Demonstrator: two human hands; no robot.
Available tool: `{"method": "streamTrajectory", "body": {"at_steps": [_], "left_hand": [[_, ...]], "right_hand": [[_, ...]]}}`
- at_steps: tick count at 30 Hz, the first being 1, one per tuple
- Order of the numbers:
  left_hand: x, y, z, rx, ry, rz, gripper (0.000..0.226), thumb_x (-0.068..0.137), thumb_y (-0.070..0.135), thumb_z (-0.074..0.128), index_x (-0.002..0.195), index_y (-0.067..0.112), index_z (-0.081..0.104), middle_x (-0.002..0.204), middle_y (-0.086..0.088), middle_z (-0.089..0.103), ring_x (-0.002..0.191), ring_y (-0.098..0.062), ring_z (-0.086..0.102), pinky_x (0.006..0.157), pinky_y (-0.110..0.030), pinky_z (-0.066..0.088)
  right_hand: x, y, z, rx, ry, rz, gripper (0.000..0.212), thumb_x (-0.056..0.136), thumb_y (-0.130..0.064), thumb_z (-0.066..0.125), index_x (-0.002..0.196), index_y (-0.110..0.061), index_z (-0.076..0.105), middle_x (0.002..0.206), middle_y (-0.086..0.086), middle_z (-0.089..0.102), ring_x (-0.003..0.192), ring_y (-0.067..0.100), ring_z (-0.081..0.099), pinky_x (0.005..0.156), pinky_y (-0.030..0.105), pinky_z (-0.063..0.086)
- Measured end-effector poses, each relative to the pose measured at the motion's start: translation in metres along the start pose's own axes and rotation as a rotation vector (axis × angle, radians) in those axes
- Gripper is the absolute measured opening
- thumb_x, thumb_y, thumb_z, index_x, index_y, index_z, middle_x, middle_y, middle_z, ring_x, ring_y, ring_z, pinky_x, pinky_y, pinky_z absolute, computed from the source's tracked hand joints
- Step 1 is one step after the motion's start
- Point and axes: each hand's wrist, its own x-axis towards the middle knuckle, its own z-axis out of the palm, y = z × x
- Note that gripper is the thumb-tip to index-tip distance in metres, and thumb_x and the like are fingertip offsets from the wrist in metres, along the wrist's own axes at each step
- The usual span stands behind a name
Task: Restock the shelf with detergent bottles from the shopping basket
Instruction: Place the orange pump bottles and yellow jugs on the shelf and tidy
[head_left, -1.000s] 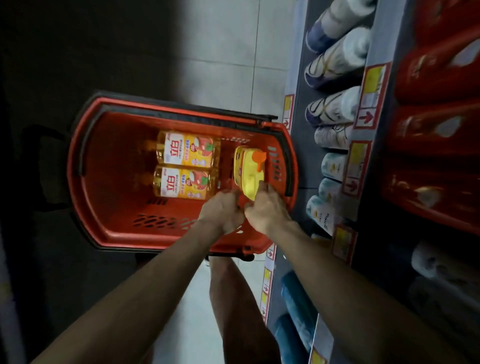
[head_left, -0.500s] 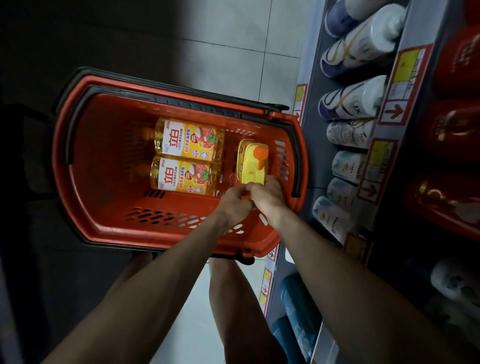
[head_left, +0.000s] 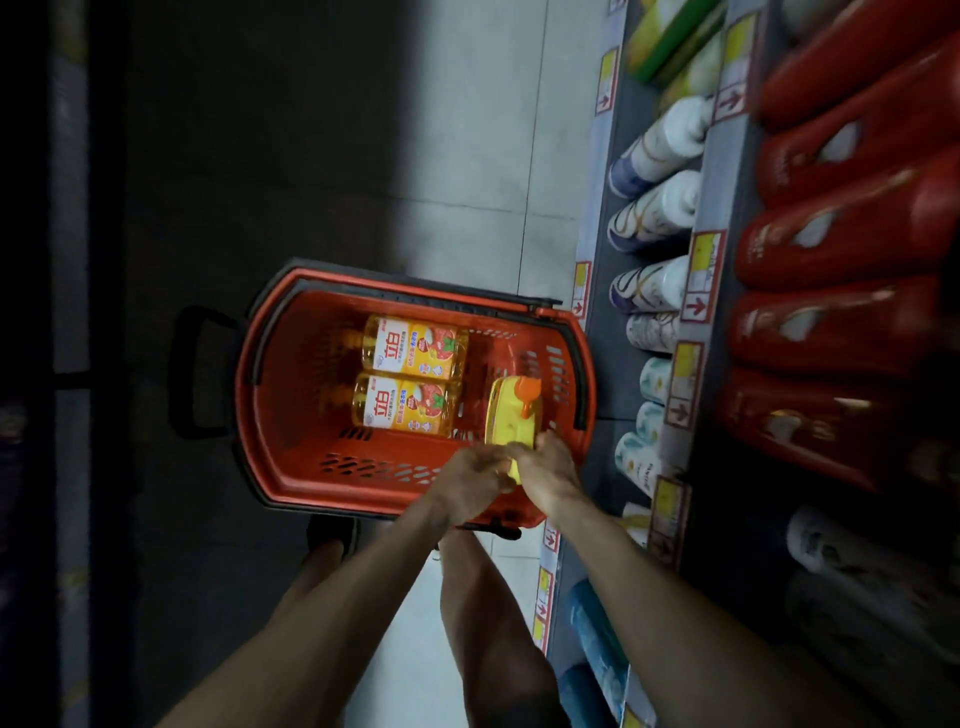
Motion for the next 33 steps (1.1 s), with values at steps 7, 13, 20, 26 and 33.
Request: {"method": "streamTrajectory", "body": {"at_steps": [7,13,20,26,33], "left_hand": [[-0.112,0.046,-0.006,-0.107,-0.115,0.042,0.047,0.094,-0.014,0.061,0.139,-0.001,0.062,0.132,-0.019,0.071,0.112,-0.034,0.074,0.096,-0.051,0.062],[-0.217,0.085,-0.034,-0.032,-0.204,0.114,0.035,0.100,-0.012,0.054,0.124,0.006,0.070,0.109,-0.004,0.079,0.092,-0.009,0.078,0.075,-0.019,0.060],[-0.311,0.113,-0.099,0.127,-0.161,0.277,0.046,0.095,-0.013,0.060,0.133,0.014,0.065,0.123,-0.007,0.077,0.094,-0.006,0.074,0.076,-0.015,0.053],[-0.374,0.136,-0.154,0.140,0.013,0.567,0.055,0.086,-0.016,0.075,0.134,0.008,0.060,0.122,-0.014,0.072,0.107,-0.025,0.073,0.087,-0.030,0.062],[-0.455,0.175,-0.171,0.386,-0.001,0.852,0.079,0.073,0.024,0.098,0.142,0.030,0.059,0.129,-0.002,0.072,0.120,-0.022,0.071,0.103,-0.049,0.058]], "right_hand": [[-0.093,-0.021,-0.026,-0.001,0.037,-0.155,0.036,0.094,-0.037,0.063,0.122,-0.014,0.066,0.110,0.008,0.072,0.099,0.029,0.070,0.090,0.043,0.058],[-0.203,-0.037,-0.041,0.046,0.124,-0.300,0.030,0.100,-0.038,0.063,0.124,-0.019,0.065,0.112,0.001,0.071,0.100,0.021,0.068,0.081,0.035,0.052],[-0.313,-0.073,-0.061,-0.088,0.198,-0.520,0.034,0.100,-0.054,0.062,0.117,-0.025,0.067,0.102,-0.006,0.072,0.096,0.019,0.070,0.075,0.034,0.051],[-0.403,-0.112,-0.080,-0.197,0.282,-0.715,0.030,0.091,-0.055,0.074,0.101,-0.027,0.066,0.096,-0.004,0.071,0.090,0.018,0.068,0.072,0.035,0.049],[-0.513,-0.155,-0.109,-0.280,0.398,-0.874,0.034,0.078,-0.059,0.080,0.075,-0.027,0.069,0.072,-0.006,0.068,0.073,0.010,0.066,0.061,0.033,0.046]]}}
